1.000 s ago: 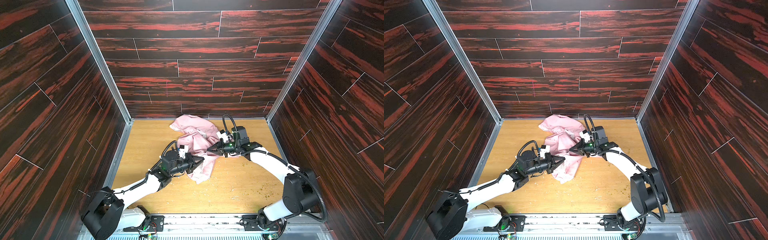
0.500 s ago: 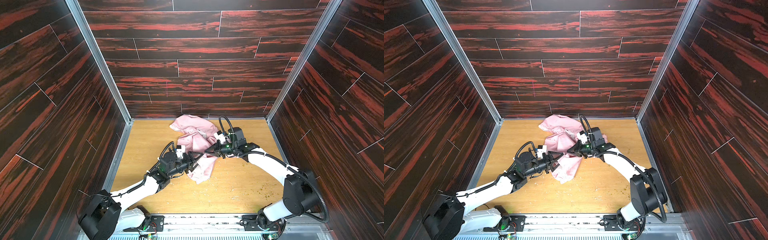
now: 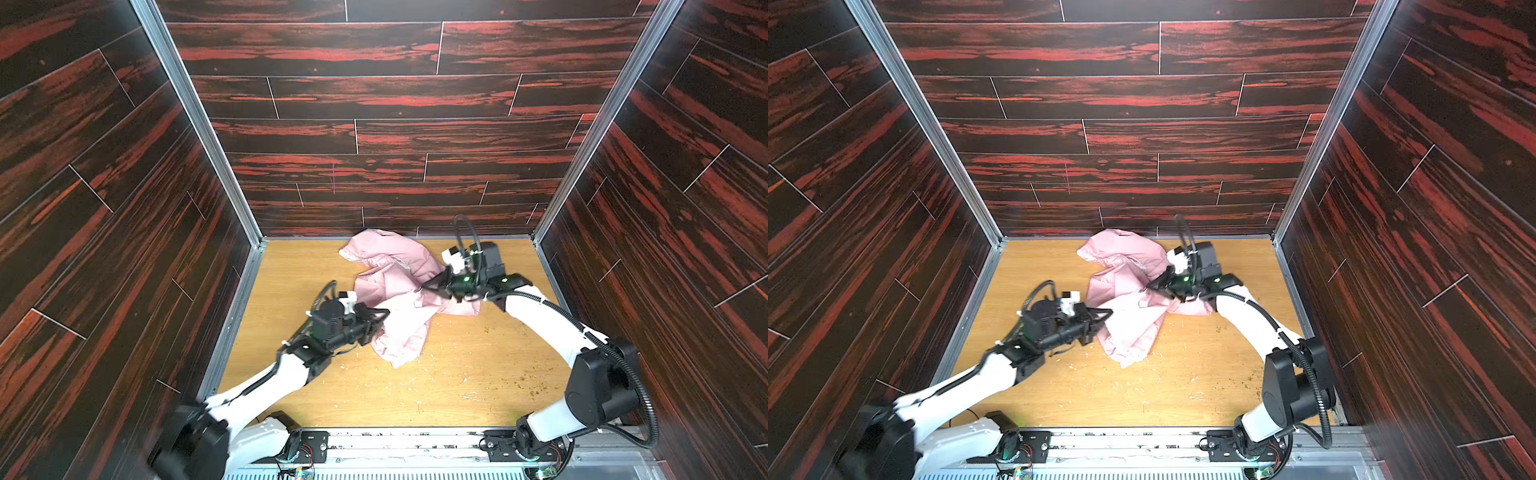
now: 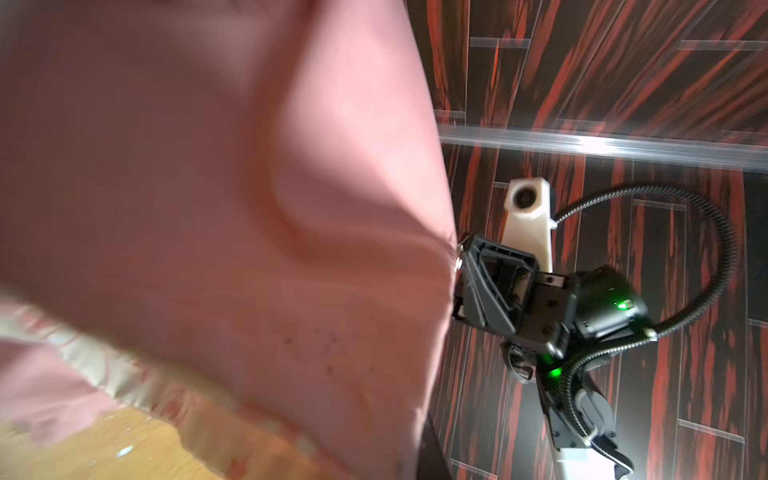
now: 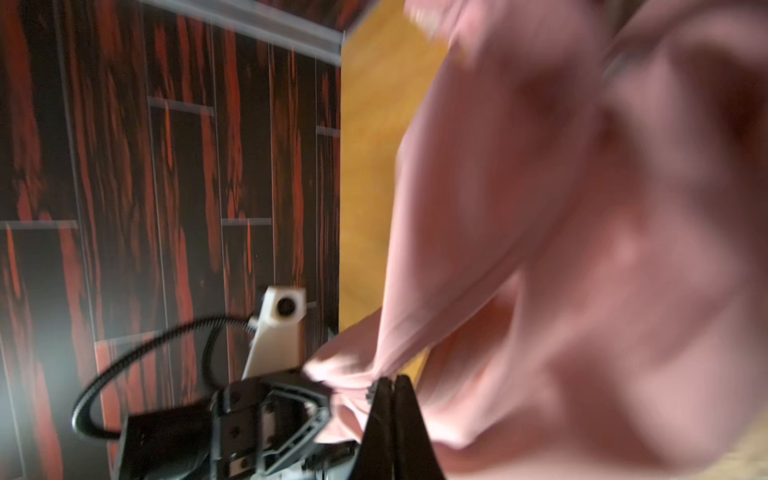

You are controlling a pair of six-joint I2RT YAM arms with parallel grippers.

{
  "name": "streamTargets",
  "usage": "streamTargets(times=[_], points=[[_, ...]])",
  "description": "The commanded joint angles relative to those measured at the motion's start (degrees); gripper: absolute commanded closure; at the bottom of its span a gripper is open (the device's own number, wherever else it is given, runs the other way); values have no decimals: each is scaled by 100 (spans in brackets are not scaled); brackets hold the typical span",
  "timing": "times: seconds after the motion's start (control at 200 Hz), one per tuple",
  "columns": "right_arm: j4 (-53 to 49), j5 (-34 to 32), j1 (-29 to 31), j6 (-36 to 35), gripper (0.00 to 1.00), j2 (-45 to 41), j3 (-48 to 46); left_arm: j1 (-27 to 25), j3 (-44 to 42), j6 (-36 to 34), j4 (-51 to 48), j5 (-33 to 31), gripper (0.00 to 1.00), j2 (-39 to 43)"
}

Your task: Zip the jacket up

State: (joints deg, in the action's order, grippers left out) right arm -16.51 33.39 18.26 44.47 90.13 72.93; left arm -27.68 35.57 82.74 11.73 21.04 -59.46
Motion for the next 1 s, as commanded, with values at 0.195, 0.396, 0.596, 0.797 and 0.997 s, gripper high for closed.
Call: streamTargets(times=[0.195,0.396,0.596,0.797,0.997], points=[[-476,-1247,-1599,-284,100,849,1513,2032,2724,-2503,-4356,-333,100,-253],[-719,-1765,-2005,-148,100,911,1985,2547,4829,-3462,-5291,-723,100,-1631],[-956,-2026,-2303,-192,100,859,2174,2756,6490,-3867,-5623,-589,100,-2846],[-1128,-2150,-2520,-252,100,787,2376,2997,7872,-4024,-6005,-517,100,-3610],[-1544,-1549,-2514,-643,93,791,2393,3041,7850,-4304,-6432,-114,53,-3761]])
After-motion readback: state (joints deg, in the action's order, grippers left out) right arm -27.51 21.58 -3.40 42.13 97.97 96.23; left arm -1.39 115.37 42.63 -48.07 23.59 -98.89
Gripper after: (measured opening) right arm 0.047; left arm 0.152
